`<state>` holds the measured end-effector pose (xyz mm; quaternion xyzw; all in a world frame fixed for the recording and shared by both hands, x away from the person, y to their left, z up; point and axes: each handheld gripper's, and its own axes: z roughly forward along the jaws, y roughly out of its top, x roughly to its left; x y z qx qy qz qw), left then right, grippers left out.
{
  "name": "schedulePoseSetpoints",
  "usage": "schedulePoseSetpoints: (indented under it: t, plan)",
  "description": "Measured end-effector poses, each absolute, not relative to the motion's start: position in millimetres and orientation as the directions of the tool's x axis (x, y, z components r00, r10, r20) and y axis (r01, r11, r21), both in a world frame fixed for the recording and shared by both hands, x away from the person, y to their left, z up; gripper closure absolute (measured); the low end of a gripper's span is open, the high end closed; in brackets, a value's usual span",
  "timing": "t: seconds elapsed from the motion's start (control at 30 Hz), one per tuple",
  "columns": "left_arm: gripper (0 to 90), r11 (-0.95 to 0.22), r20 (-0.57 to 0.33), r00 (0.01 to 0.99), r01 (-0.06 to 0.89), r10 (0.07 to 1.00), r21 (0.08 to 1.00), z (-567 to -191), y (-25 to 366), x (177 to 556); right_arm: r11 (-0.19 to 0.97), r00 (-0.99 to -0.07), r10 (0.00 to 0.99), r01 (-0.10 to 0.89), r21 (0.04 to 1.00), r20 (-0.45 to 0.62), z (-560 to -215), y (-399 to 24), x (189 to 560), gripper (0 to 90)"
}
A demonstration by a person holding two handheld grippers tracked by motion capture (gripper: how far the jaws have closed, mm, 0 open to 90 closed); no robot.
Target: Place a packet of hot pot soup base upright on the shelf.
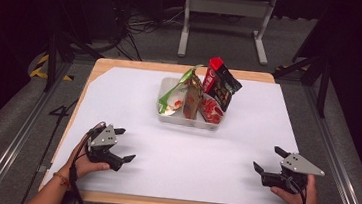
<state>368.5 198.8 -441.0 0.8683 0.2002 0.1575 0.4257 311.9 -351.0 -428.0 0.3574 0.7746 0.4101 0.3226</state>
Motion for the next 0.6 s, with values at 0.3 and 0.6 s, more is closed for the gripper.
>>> schedulePoseSetpoints:
  t: [0.3, 0.6]
  plan:
    - [6.6, -0.565, 0.107, 0.872, 0.213, 0.479, 0.797, -441.5, 195.9, 369.2, 0.432, -0.549, 0.806, 0.29, 0.854, -0.222, -431.4, -346.9, 311.2, 11.0]
    - [6.6, -0.568, 0.107, 0.872, 0.214, 0.477, 0.795, -441.9, 195.5, 370.5, 0.439, -0.554, 0.802, 0.292, 0.85, -0.224, -433.0, -345.3, 311.7, 10.9]
